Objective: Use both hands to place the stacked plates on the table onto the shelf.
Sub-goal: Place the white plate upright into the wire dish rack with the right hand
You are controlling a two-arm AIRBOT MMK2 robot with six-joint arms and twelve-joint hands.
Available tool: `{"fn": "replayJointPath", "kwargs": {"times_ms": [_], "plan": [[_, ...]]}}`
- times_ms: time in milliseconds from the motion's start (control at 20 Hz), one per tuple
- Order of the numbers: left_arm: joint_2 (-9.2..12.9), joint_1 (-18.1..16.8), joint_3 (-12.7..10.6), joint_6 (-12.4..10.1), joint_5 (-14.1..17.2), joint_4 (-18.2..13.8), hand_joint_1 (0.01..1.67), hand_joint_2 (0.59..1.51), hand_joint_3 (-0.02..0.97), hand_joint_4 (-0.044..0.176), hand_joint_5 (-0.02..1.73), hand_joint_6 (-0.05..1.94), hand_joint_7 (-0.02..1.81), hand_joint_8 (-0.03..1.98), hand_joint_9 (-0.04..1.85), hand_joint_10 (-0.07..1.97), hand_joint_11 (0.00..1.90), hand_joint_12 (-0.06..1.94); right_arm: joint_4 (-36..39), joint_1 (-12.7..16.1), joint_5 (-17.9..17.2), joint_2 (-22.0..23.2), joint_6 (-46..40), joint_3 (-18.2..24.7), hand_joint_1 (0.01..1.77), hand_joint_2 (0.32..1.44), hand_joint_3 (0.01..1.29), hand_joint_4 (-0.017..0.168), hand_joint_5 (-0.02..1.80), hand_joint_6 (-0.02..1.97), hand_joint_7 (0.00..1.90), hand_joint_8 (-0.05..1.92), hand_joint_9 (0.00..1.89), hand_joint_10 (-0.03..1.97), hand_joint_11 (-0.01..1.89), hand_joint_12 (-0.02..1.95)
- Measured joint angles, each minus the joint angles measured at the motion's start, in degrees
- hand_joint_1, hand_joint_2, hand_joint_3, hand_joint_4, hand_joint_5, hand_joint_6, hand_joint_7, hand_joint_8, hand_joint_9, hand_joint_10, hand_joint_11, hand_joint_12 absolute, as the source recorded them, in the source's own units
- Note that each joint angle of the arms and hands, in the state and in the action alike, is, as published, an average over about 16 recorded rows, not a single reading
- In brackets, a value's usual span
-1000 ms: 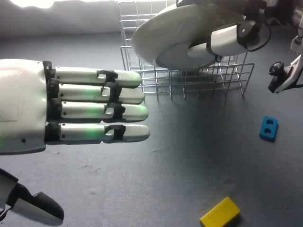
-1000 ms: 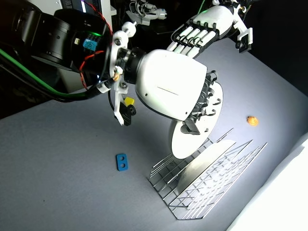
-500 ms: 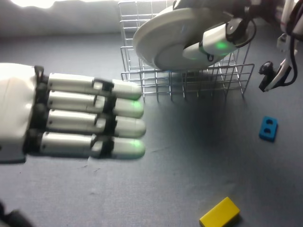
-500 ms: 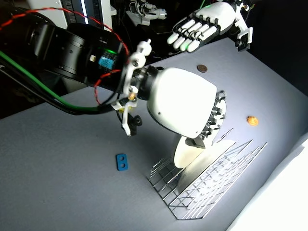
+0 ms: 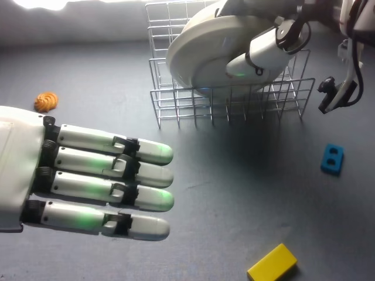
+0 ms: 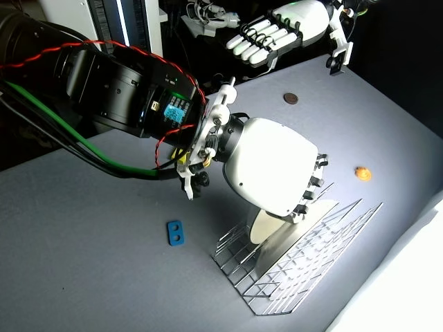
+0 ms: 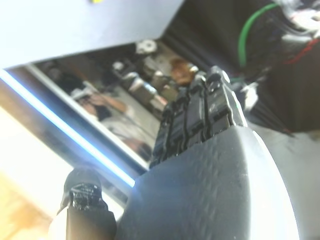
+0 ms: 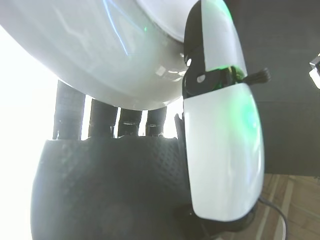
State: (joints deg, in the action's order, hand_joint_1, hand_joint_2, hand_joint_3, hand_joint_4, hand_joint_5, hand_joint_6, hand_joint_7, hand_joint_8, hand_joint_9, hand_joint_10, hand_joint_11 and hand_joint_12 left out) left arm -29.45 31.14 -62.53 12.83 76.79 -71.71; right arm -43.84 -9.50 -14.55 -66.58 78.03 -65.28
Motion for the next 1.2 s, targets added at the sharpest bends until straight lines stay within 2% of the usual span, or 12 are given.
{"fn": "replayJointPath", "kwargs": {"times_ms": [200, 350, 650, 1000, 1100, 1200], "plan": [[0.0, 0.1, 0.2, -0.1, 0.2, -1.0, 0.02, 1.094, 0.016, 0.002, 0.02, 0.01, 0.03, 0.00, 0.02, 0.02, 0.01, -0.01, -1.4, 0.0, 1.9, -1.0, 0.0, -1.8, 1.22, 1.01, 0.01, -0.005, 0.91, 1.04, 1.07, 0.83, 1.34, 0.02, 0.95, 1.05], [0.0, 0.1, 0.3, -0.2, 0.3, -1.5, 0.02, 1.094, 0.016, 0.002, 0.02, 0.01, 0.03, 0.00, 0.02, 0.02, 0.01, -0.01, -2.1, -0.2, 2.7, -1.5, -0.1, -2.9, 1.20, 1.03, 0.01, -0.005, 0.87, 1.01, 1.03, 0.75, 1.29, 0.02, 0.90, 1.09], [-0.1, -0.1, 0.0, -0.8, 0.7, -1.7, 0.02, 1.100, 0.016, 0.003, 0.02, 0.01, 0.04, 0.00, 0.02, 0.02, 0.01, -0.01, -2.8, -0.3, 3.7, -1.9, -0.1, -3.8, 1.13, 1.05, 0.01, -0.004, 0.82, 0.69, 0.98, 0.49, 1.17, 0.02, 0.76, 1.14], [-0.2, -0.2, -0.4, -1.4, 1.2, -1.9, 0.02, 1.112, 0.016, 0.002, 0.02, 0.01, 0.04, 0.00, 0.02, 0.02, 0.01, -0.01, -1.7, 1.4, 3.8, -0.5, 0.3, -2.3, 0.91, 1.03, 0.01, -0.003, 0.79, 0.27, 0.95, 0.10, 1.03, 0.02, 0.59, 1.18], [-0.2, -0.2, -0.6, -1.5, 1.4, -2.1, 0.02, 1.115, 0.015, 0.002, 0.02, 0.01, 0.04, 0.00, 0.02, 0.02, 0.01, -0.01, -0.5, 2.1, 3.8, 0.4, 0.5, -1.3, 0.84, 1.01, 0.01, -0.003, 0.79, 0.15, 0.96, 0.06, 1.01, 0.02, 0.57, 1.17], [-0.2, -0.1, -0.8, -1.7, 1.6, -2.3, 0.02, 1.119, 0.015, 0.003, 0.02, 0.01, 0.04, 0.00, 0.02, 0.02, 0.01, -0.01, 0.8, 3.0, 3.7, 1.7, 0.7, 0.1, 0.78, 1.00, 0.01, -0.003, 0.79, 0.12, 0.95, 0.05, 0.99, 0.02, 0.56, 1.17]]}}
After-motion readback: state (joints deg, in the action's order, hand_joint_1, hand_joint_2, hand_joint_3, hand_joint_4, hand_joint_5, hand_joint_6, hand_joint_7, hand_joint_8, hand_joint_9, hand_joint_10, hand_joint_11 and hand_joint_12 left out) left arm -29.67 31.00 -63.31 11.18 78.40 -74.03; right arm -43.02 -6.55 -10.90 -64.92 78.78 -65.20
